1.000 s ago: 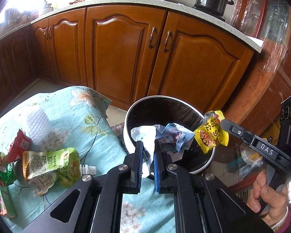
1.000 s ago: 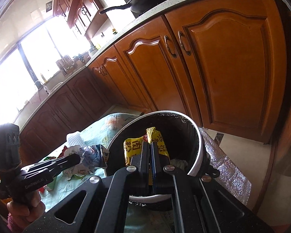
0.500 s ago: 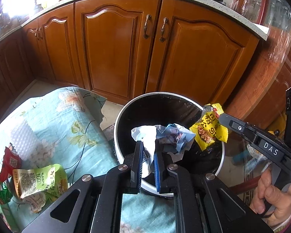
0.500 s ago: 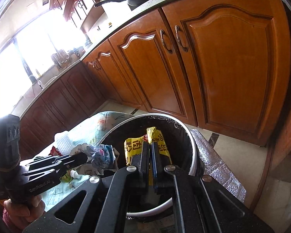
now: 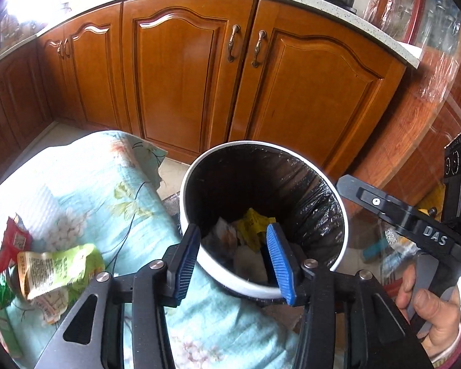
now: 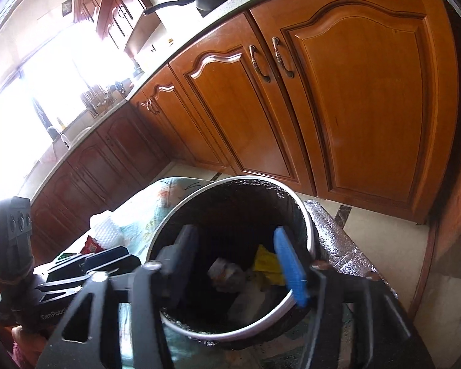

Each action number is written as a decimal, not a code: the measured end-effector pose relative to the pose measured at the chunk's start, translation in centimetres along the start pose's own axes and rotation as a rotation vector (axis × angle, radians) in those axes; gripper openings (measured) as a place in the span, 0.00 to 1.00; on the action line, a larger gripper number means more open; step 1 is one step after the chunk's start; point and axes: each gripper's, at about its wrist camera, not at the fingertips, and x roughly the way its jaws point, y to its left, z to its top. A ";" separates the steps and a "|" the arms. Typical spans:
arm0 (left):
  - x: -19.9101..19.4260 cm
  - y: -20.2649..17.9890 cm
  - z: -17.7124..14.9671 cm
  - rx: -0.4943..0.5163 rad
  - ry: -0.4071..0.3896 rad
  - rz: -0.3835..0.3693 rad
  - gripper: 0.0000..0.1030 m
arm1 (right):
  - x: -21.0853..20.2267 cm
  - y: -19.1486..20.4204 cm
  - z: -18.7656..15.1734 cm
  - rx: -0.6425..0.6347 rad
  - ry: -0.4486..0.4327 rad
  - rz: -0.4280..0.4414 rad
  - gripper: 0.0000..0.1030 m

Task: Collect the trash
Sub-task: 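Open both tools to drop the wrapper and yellow bag into the bin, then move both open tools away from the bin back over the table, then grasp the white-and-red milk carton with the left tool while the right tool grasps the green milk carton, then carry both milk cartons with both tools over the trash bin, then open both tools to drop the two milk cartons into the bin, then move both open tools back over the table toward the remaining trash, then grasp the crushed green can with the left tool while the right tool grasps the yellow-green pouch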

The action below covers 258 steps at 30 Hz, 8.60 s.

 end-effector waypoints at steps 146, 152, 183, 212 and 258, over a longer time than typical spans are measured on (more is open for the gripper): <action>-10.6 3.9 -8.4 -0.062 -0.010 0.051 0.47 | -2.7 7.3 -6.2 -0.079 0.071 0.075 0.41; -9.1 2.4 -6.4 -0.026 -0.012 0.034 0.47 | -2.5 5.6 -5.0 -0.060 0.051 0.048 0.41; 3.5 -1.7 2.8 0.077 0.131 -0.015 0.48 | 2.8 0.2 0.7 -0.042 0.099 -0.075 0.42; -8.2 7.9 -9.8 -0.265 -0.005 0.083 0.66 | -1.0 8.2 -6.1 -0.039 0.057 0.125 0.89; -13.2 29.8 -11.6 -0.629 -0.024 0.195 0.74 | 15.6 26.3 -9.8 -0.871 0.399 0.201 0.89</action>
